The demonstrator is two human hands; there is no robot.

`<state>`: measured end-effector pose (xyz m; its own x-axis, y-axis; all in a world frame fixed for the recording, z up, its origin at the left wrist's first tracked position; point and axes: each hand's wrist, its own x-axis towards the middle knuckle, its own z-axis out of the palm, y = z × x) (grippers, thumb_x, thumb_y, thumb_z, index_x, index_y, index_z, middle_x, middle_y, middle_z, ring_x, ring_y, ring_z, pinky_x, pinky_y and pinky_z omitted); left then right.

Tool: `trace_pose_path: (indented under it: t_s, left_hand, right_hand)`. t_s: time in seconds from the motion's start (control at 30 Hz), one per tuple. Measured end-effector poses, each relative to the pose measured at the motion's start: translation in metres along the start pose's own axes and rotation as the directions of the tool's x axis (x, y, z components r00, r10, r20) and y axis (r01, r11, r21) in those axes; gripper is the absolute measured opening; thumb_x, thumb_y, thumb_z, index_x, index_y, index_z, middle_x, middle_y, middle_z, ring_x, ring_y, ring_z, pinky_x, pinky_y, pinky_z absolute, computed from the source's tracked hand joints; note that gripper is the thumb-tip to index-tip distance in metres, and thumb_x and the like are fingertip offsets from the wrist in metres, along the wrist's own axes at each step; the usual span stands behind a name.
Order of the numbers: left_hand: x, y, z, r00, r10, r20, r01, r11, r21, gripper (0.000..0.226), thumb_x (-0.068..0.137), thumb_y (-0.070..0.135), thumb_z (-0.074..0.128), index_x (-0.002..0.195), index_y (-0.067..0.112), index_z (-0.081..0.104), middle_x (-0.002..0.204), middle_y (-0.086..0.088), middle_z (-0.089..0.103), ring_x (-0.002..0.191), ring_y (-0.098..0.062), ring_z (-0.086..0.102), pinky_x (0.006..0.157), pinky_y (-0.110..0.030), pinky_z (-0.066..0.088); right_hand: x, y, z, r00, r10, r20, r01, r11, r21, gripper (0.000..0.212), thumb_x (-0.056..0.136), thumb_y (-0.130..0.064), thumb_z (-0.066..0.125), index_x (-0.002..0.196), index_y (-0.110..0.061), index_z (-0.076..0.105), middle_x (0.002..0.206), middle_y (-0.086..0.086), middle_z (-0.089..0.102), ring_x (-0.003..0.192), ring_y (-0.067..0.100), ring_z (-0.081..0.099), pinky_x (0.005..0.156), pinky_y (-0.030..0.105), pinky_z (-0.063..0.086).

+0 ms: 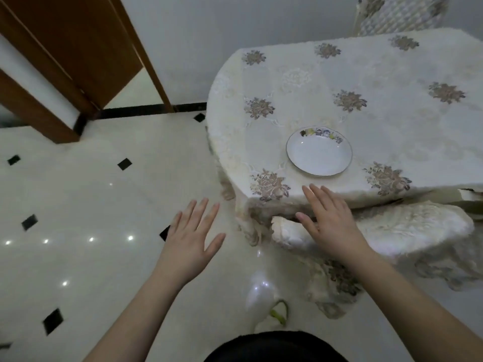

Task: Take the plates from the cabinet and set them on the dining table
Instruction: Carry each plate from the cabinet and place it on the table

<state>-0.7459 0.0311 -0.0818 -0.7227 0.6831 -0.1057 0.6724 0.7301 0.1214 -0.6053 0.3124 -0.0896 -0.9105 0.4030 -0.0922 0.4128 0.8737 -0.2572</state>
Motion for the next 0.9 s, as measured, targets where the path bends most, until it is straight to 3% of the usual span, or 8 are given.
trace_pose_path:
  t_s: [0.2,0.43,0.67,0.9]
  left_hand:
    - [-0.098,-0.04,0.004,0.975,-0.212,-0.065,0.213,0.977,0.014,0.066,0.094,0.061,0.018,0.153,0.032,0.016,0.161,0.002,0.018,0.149,-0.02,0.01,0.118,-0.039,0.004]
    - [-0.229,-0.062,0.013,0.88,-0.465,-0.096,0.461,0.885,-0.063,0.068,0.093,0.063,0.014,0.154,0.034,0.008,0.163,0.004,0.007,0.149,-0.018,0.0,0.12,-0.041,0.002]
    - [-0.368,-0.065,0.02,0.711,-0.701,-0.053,0.684,0.707,-0.18,0.074,0.087,0.067,0.003,0.153,0.034,-0.003,0.163,0.005,-0.004,0.149,-0.015,-0.009,0.12,-0.044,-0.003]
    - [-0.498,-0.074,0.026,0.46,-0.885,-0.071,0.859,0.464,-0.215,0.073,0.087,0.066,0.001,0.153,0.034,-0.004,0.163,0.005,-0.004,0.148,-0.015,-0.01,0.12,-0.045,-0.003]
  right_hand:
    - [-0.006,-0.086,0.023,0.953,-0.288,0.09,0.293,0.955,-0.043,0.079,0.092,-0.066,0.007,0.144,-0.017,0.041,0.148,0.006,0.043,0.139,0.028,0.034,0.112,0.042,0.023]
    - [-0.053,-0.204,0.047,0.827,-0.546,0.13,0.559,0.823,-0.101,0.071,0.091,-0.06,0.021,0.145,-0.018,0.039,0.148,0.006,0.042,0.138,0.029,0.035,0.111,0.044,0.027]
    - [-0.155,-0.306,0.072,0.658,-0.731,0.18,0.752,0.651,-0.104,0.073,0.09,-0.062,0.016,0.149,-0.023,0.031,0.155,0.003,0.033,0.143,0.024,0.026,0.115,0.04,0.018]
    - [-0.227,-0.399,0.109,0.423,-0.87,0.253,0.905,0.422,-0.058,0.07,0.091,-0.06,0.016,0.149,-0.023,0.03,0.155,0.003,0.031,0.143,0.025,0.026,0.117,0.04,0.017]
